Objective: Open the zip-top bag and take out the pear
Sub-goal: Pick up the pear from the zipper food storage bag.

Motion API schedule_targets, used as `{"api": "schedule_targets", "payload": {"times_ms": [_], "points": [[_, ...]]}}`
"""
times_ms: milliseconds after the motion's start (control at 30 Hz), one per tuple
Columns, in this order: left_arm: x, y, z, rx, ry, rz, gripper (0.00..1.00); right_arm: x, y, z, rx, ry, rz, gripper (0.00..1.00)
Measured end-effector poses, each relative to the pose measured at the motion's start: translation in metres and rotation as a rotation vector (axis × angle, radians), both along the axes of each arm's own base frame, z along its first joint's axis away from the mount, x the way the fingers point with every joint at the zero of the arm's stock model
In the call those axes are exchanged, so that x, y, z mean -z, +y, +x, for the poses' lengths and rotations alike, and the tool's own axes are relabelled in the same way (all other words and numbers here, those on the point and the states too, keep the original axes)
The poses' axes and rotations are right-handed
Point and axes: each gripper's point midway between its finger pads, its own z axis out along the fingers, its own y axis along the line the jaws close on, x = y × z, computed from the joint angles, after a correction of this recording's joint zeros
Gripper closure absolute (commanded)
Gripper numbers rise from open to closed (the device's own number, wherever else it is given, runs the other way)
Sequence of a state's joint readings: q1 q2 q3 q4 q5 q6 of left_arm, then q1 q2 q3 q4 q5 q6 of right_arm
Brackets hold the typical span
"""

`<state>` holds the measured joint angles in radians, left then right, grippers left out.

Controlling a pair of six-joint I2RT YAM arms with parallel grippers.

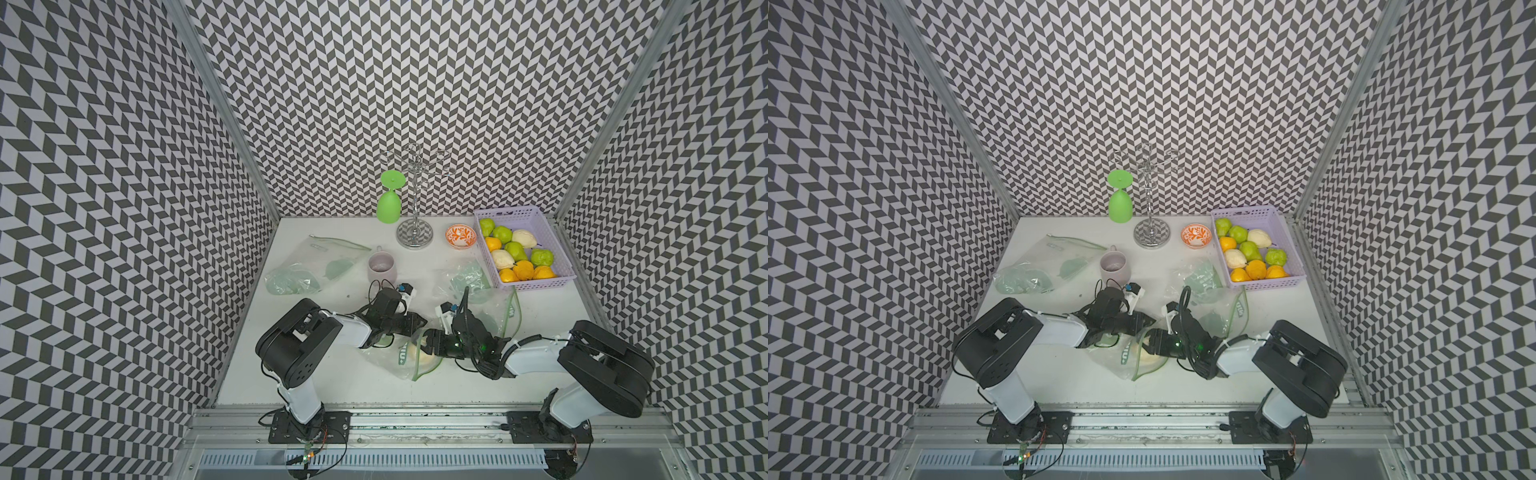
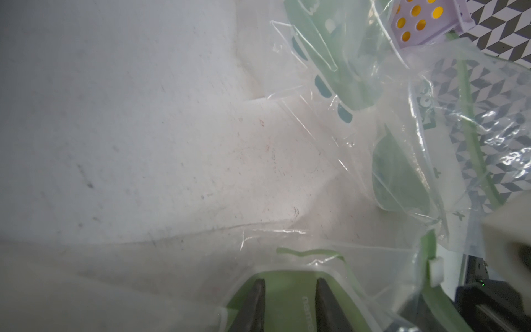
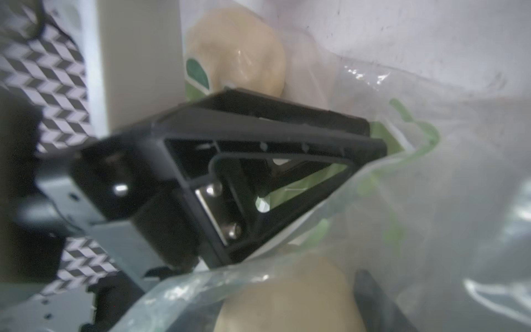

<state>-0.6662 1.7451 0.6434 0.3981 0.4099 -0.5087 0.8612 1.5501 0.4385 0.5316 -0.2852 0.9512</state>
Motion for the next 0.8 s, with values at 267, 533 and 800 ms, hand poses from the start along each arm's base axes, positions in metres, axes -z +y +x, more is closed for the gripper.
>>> {"api": "schedule_targets", "payload": {"times_ms": [267,533,800], "points": [[0.000,0.021,0.012,-0.056,0.012,0.005,0.68,-0.035,-0.014,0.000,-0.010,-0.057,0.017,0.54],[-0.009,0.035,0.018,-0.093,0.010,-0.017,0.67,-0.058,-0.062,0.005,0.023,-0.078,-0.037,0.54],[-0.086,0.025,0.024,-0.097,-0.092,-0.170,0.42,-0.128,-0.140,0.032,0.253,-0.218,-0.016,0.58]]}}
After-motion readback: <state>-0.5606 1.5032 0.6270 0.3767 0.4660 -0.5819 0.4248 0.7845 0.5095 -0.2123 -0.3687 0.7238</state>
